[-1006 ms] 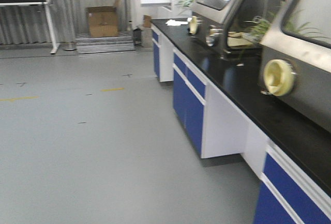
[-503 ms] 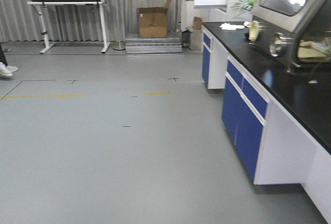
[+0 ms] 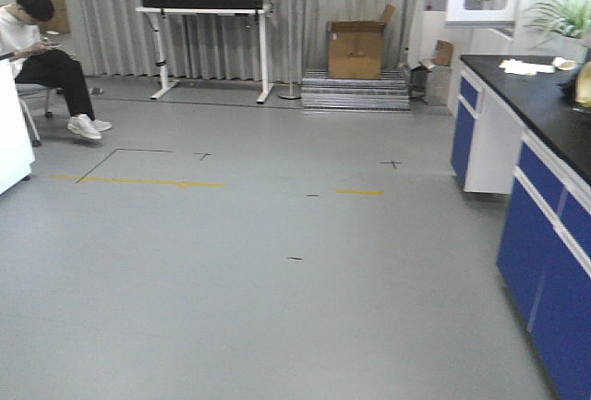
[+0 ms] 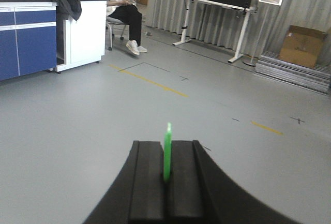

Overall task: Sort red and green spoons into left cabinet
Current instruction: 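Turn the base away from the bench while holding both spoons, then drive the base across the room toward the open white cabinet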

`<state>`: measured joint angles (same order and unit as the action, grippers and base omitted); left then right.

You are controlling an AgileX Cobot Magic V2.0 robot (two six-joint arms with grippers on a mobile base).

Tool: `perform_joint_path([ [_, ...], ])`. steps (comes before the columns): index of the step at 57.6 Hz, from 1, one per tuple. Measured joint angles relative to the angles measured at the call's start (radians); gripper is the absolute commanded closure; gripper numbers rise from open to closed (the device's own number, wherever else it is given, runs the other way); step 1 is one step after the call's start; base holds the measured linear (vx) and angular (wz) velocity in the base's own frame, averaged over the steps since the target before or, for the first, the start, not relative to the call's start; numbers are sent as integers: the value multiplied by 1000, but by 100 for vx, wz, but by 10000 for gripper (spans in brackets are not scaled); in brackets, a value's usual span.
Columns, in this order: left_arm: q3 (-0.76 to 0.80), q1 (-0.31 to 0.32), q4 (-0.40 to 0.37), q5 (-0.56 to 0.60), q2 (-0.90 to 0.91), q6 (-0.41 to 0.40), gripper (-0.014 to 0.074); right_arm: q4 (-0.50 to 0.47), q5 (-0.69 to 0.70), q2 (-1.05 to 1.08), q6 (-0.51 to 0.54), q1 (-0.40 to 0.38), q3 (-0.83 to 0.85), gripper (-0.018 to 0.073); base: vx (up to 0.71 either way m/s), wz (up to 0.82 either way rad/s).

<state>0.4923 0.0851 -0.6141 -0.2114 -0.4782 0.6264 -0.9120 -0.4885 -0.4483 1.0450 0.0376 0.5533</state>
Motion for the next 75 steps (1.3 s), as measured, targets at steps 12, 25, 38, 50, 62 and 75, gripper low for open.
perform_joint_path([
  [12,0,0,0,0,0,0,597,0,0,0,0,0,0,562,56,18],
  [25,0,0,0,-1,0,0,597,0,0,0,0,0,0,562,59,4],
  [38,0,0,0,-1,0,0,597,0,-1,0,0,0,0,562,61,-4],
  [50,0,0,0,-1,0,0,597,0,-1,0,0,0,0,562,61,-7],
  [62,0,0,0,-1,0,0,597,0,-1,0,0,0,0,562,63,-6],
  [75,0,0,0,-1,0,0,597,0,-1,0,0,0,0,562,67,-2],
])
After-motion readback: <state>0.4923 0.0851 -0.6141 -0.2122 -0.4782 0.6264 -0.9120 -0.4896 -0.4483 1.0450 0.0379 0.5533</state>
